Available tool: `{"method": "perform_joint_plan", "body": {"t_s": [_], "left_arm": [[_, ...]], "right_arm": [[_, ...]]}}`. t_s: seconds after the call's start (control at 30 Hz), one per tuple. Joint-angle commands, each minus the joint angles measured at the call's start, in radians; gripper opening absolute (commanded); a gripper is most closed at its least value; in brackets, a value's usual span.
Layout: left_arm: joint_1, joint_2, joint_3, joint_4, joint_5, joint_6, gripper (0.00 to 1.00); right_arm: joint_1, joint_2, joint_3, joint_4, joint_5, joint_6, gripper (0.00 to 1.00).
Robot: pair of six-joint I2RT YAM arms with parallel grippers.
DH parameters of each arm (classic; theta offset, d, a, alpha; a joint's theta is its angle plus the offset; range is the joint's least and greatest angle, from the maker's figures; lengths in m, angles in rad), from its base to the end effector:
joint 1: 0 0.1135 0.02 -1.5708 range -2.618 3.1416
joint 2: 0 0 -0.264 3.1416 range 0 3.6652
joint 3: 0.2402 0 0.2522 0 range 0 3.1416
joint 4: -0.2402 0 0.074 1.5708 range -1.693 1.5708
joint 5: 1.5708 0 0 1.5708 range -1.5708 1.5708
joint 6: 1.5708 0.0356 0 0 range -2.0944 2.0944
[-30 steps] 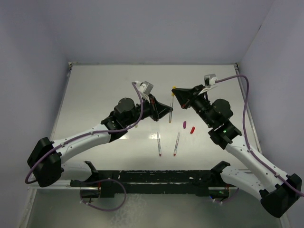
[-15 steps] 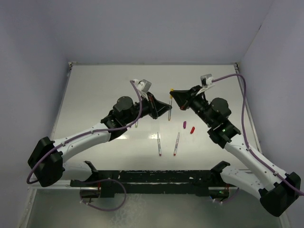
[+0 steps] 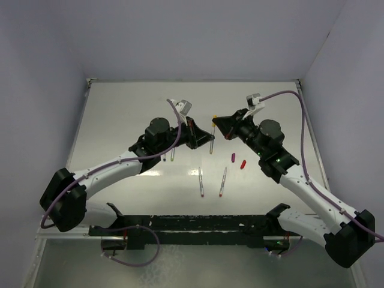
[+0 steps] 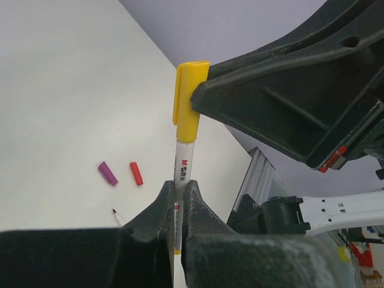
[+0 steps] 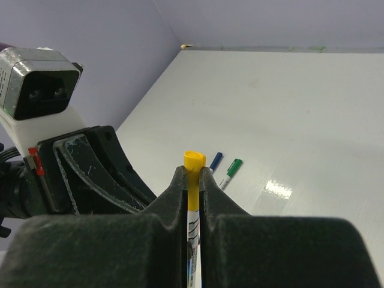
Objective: Insert the pens into the pen caps
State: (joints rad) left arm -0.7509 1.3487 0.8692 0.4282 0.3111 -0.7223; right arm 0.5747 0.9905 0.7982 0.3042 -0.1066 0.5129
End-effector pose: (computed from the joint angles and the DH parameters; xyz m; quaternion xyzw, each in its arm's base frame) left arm 0.2226 -0.2226 0.3057 0.1169 0.7147 -0.5403 0.4286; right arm 0.1959 0.1314 0.3586 -0.0603 0.6640 0.4156 0.6187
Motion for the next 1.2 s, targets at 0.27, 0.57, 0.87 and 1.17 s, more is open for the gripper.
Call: {"method": "perform_joint_plan", "body": {"t_s": [0.27, 0.57, 0.87, 1.17], "left_arm": [[0.129, 0.047, 0.18, 0.205, -0.082, -0.019, 0.0], [0.171, 0.05, 0.212, 0.205, -0.076, -0.018, 0.0], [0.179, 0.054, 0.203, 0.188, -0.029, -0.028, 0.0], [0.179, -0.003, 0.136, -0.082, -0.083, 0.046, 0.0]], "right_arm": [[0.029, 0.033, -0.019, -0.225, -0.179, 0.003, 0.0], [0.045, 0.066, -0.029, -0.272, -0.189, -0.007, 0.0], [0.046, 0.096, -0.007, -0.257, -0.137, -0.012, 0.0], [0.046, 0.061, 0.066, -0.252, 0.016, -0.045, 0.0]]}}
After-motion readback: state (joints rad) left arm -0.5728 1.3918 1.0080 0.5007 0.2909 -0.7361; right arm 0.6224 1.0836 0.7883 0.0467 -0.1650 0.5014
